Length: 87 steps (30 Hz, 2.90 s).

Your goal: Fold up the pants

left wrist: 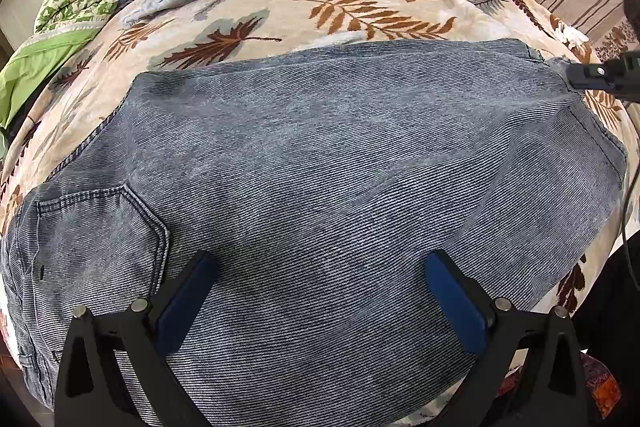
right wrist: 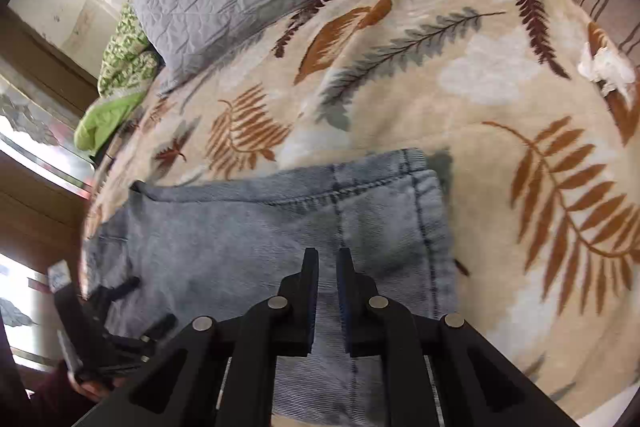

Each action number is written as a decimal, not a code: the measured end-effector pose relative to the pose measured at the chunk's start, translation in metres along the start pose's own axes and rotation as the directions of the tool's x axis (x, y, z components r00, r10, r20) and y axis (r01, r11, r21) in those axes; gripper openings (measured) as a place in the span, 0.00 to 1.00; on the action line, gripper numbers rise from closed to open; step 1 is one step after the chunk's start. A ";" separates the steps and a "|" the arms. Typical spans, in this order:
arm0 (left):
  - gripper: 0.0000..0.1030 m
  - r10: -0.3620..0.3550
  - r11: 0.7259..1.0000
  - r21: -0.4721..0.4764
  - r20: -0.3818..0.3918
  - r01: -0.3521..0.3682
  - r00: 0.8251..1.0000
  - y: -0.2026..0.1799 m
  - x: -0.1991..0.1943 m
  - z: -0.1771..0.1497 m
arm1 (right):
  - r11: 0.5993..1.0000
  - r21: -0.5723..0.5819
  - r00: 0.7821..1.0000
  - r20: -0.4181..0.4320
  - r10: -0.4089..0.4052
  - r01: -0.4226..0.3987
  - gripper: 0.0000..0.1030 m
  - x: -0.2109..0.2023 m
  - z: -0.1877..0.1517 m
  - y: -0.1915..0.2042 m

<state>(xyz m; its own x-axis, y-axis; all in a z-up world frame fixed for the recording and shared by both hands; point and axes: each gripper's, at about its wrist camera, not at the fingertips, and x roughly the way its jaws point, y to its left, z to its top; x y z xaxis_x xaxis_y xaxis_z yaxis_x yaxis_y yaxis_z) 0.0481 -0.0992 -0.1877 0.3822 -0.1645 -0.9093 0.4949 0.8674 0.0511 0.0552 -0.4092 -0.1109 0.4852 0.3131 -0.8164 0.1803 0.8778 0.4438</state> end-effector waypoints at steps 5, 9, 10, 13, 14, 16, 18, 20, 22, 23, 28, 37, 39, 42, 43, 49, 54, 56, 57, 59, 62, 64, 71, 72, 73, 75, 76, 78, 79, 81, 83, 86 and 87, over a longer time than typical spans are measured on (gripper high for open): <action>1.00 0.002 1.000 -0.005 -0.004 -0.002 1.000 0.000 0.000 0.001 | 0.994 -0.050 0.987 -0.119 -0.107 0.101 0.11 0.047 0.005 0.018; 1.00 0.009 1.000 -0.021 -0.022 -0.009 1.000 0.000 -0.002 0.004 | 0.985 -0.068 0.986 -0.030 -0.164 0.161 0.11 0.061 0.014 0.026; 1.00 0.012 1.000 -0.026 -0.027 -0.013 1.000 -0.001 -0.003 0.005 | 0.985 -0.058 0.987 -0.020 -0.162 0.161 0.11 0.063 0.016 0.025; 1.00 0.007 1.000 -0.024 -0.015 -0.007 1.000 -0.007 -0.008 0.006 | 0.990 -0.026 0.990 0.020 -0.141 0.142 0.11 0.066 0.025 0.020; 1.00 0.010 1.000 -0.019 -0.004 -0.010 1.000 -0.010 -0.010 0.006 | 0.991 0.000 0.991 0.017 -0.131 0.131 0.11 0.068 0.029 0.017; 1.00 0.016 1.000 -0.011 0.003 -0.016 1.000 -0.014 -0.013 0.005 | 0.992 0.041 0.993 0.012 -0.117 0.116 0.11 0.070 0.035 0.013; 1.00 0.025 1.000 -0.007 -0.012 -0.025 1.000 -0.015 -0.012 0.005 | 0.993 0.044 0.994 0.016 -0.111 0.110 0.11 0.066 0.037 0.013; 1.00 0.038 0.999 -0.018 -0.022 -0.038 0.999 -0.012 -0.009 0.004 | 0.995 0.078 0.993 0.088 -0.076 0.069 0.11 0.048 0.036 0.007; 1.00 0.036 0.998 -0.047 -0.038 -0.038 0.999 -0.005 -0.006 0.003 | 0.987 0.163 0.985 0.173 -0.028 0.000 0.11 0.020 0.034 -0.011; 1.00 0.033 0.997 -0.065 -0.045 -0.036 0.998 -0.002 -0.006 0.004 | 0.981 0.194 0.980 0.201 -0.014 -0.026 0.11 0.007 0.033 -0.020; 1.00 0.014 0.999 -0.049 -0.007 -0.015 1.000 -0.015 -0.014 0.023 | 0.986 0.163 0.976 0.219 -0.009 -0.027 0.13 -0.042 0.010 -0.041; 1.00 0.006 1.000 0.025 0.019 -0.006 1.000 -0.073 -0.003 0.091 | 0.957 0.273 0.980 0.196 0.044 -0.098 0.13 -0.049 -0.042 -0.087; 1.00 0.000 0.999 0.046 0.008 0.000 1.000 -0.083 0.003 0.105 | 0.960 0.253 0.981 0.180 0.078 -0.123 0.13 -0.048 -0.044 -0.085; 0.92 -0.045 0.995 0.081 -0.057 0.050 0.997 -0.106 0.015 0.123 | 0.962 0.205 0.974 0.175 0.145 -0.180 0.13 -0.048 -0.049 -0.073; 0.85 -0.070 0.993 0.088 -0.074 0.076 0.995 -0.113 0.017 0.126 | 0.963 0.195 0.974 0.167 0.153 -0.185 0.13 -0.046 -0.051 -0.069; 0.56 -0.088 0.990 0.100 -0.136 0.102 0.987 -0.135 0.040 0.141 | 0.986 0.135 0.982 0.174 0.073 -0.097 0.13 -0.042 -0.052 -0.056; 0.40 -0.067 0.988 0.130 -0.140 0.086 0.988 -0.149 0.050 0.150 | 0.979 0.179 0.977 0.207 0.056 -0.094 0.13 -0.036 -0.036 -0.068; 0.26 -0.074 0.986 0.137 -0.124 0.091 0.990 -0.154 0.049 0.156 | 0.980 0.186 0.974 0.225 0.031 -0.074 0.13 -0.036 -0.028 -0.070; 0.25 -0.068 0.986 0.141 -0.116 0.084 0.991 -0.157 0.049 0.159 | 0.979 0.189 0.971 0.236 0.024 -0.070 0.13 -0.036 -0.025 -0.071; 0.24 -0.038 0.987 0.151 -0.124 0.057 0.992 -0.162 0.053 0.163 | 0.974 0.211 0.964 0.264 0.028 -0.087 0.13 -0.037 -0.019 -0.073; 0.24 0.009 0.985 0.172 -0.129 0.013 0.992 -0.169 0.060 0.164 | 0.971 0.210 0.953 0.298 0.044 -0.111 0.14 -0.038 -0.013 -0.067; 0.24 0.020 0.985 0.170 -0.112 -0.001 0.993 -0.173 0.060 0.162 | 0.980 0.170 0.952 0.303 0.051 -0.107 0.14 -0.038 -0.010 -0.057; 0.24 0.047 0.993 0.113 -0.042 -0.042 0.998 -0.152 0.032 0.155 | 0.993 0.102 0.960 0.264 -0.087 0.062 0.14 -0.024 -0.009 -0.038; 0.24 0.052 0.993 0.110 -0.031 -0.049 0.998 -0.147 0.029 0.152 | 0.992 0.107 0.959 0.269 -0.086 0.059 0.14 -0.024 -0.008 -0.039; 0.24 0.035 0.995 0.093 -0.036 -0.032 0.999 -0.142 0.025 0.150 | 0.992 0.111 0.960 0.268 -0.084 0.056 0.14 -0.024 -0.008 -0.040; 0.24 -0.021 0.997 0.067 -0.051 0.025 0.998 -0.135 0.018 0.142 | 0.994 0.100 0.967 0.243 -0.073 0.050 0.14 -0.019 -0.008 -0.040; 0.24 -0.032 0.998 0.060 -0.056 0.036 0.998 -0.132 0.015 0.136 | 0.995 0.085 0.971 0.227 -0.074 0.056 0.14 -0.015 -0.009 -0.038; 0.24 -0.033 0.998 0.051 -0.071 0.036 0.997 -0.129 0.015 0.124 | 0.991 0.066 0.977 0.170 -0.127 0.117 0.15 -0.001 -0.009 -0.035; 0.24 -0.036 0.998 0.045 -0.085 0.040 0.996 -0.130 0.018 0.120 | 0.988 0.067 0.980 0.138 -0.146 0.138 0.15 0.007 -0.009 -0.036; 0.25 -0.028 0.999 0.042 -0.125 0.033 0.992 -0.130 0.029 0.114 | 0.989 0.074 0.979 0.149 -0.140 0.130 0.15 0.007 -0.009 -0.039; 0.38 0.005 0.998 0.059 -0.132 0.003 0.991 -0.132 0.038 0.112 | 0.989 0.118 0.983 0.148 -0.107 0.090 0.15 0.007 -0.008 -0.047; 0.48 0.036 0.998 0.054 -0.121 -0.030 0.992 -0.128 0.035 0.114 | 0.985 0.144 0.976 0.183 -0.119 0.093 0.15 -0.004 -0.009 -0.051; 0.48 0.030 0.999 0.045 -0.123 -0.025 0.992 -0.125 0.033 0.114 | 0.985 0.139 0.969 0.207 -0.132 0.104 0.15 -0.010 -0.011 -0.050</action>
<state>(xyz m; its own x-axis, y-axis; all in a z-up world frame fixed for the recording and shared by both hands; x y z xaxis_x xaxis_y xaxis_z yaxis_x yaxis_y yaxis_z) 0.0874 -0.2669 -0.1775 0.2980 -0.0789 -0.9513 0.5202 0.8490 0.0925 0.0319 -0.4522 -0.1293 0.6236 0.1130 -0.7736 0.3471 0.8466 0.4034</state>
